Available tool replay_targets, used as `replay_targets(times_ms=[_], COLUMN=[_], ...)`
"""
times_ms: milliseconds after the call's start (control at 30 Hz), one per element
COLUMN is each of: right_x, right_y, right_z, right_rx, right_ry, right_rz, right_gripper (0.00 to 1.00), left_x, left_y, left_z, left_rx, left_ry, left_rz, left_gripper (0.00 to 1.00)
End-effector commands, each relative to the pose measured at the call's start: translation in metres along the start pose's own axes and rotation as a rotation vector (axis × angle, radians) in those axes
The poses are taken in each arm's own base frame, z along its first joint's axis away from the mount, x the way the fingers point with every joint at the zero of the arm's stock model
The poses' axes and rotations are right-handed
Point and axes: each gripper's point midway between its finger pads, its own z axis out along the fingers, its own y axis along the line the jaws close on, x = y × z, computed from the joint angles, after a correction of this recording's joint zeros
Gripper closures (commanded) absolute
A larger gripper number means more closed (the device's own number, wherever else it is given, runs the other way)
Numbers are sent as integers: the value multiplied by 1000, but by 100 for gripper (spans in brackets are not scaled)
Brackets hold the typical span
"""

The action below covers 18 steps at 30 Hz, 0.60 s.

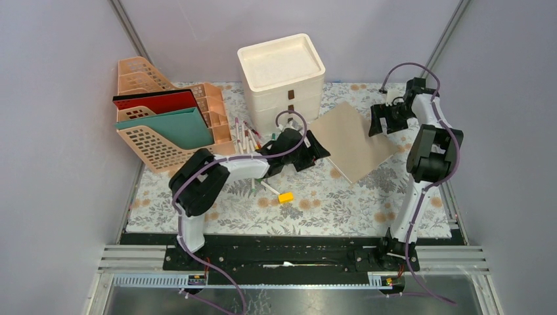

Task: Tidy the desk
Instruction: Pick up the folder from the center of the board.

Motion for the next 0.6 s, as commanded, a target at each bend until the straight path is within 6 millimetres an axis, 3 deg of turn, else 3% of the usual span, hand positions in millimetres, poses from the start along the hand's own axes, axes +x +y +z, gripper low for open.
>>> replay_targets(times_ms=[0, 233, 567], right_x=[-20, -21, -2], right_y=[-3, -22, -17], right_z=[-4, 9, 28], right_rx=[-24, -24, -130], right_ry=[-42, -33, 5], right_rz=[-44, -40, 9], right_gripper=[1, 1, 1], left_x=[6, 15, 26], left_y=[-7, 3, 25], left_z=[12, 28, 39], left_rx=[12, -1, -96], left_ry=[54, 97, 148], left_rz=[-23, -67, -132], left_gripper=[18, 17, 16])
